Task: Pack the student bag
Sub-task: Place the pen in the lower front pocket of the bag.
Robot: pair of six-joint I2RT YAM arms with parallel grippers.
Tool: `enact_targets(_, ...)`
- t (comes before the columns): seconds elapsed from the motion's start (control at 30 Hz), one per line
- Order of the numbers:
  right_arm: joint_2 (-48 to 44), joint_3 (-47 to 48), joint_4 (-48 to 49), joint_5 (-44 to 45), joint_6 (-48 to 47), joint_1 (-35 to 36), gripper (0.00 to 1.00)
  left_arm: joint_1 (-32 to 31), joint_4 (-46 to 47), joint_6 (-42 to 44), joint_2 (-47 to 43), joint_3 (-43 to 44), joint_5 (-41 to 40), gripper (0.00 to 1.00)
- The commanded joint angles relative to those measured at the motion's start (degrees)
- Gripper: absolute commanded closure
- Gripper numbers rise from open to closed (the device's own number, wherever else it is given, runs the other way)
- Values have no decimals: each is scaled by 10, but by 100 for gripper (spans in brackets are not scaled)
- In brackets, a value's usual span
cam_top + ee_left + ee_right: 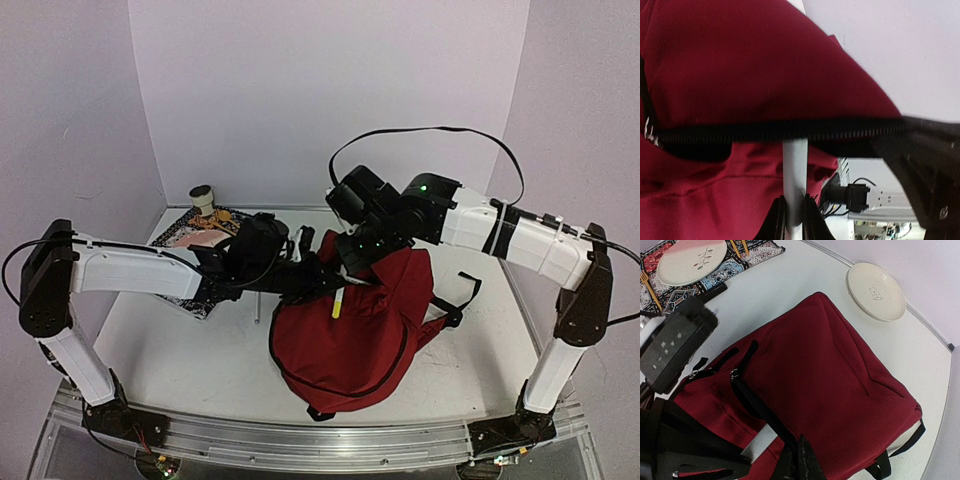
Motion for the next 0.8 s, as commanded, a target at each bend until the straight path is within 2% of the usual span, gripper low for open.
enact_targets(0.0,-26,-5,28,-14,7,3,100,1,48,-31,22,36,-65,100)
enact_targets(0.27,-35,-19,33,-45,23,3,100,5,112,-88,72,54,-137,100)
enact_targets(0.47,-43,-32,36,-65,29,3,100,5,194,-128,92,33,-209,100)
enact_targets(0.77,-45,-36,41,-80,32,3,100,12,228,-174,139,56,-273,99)
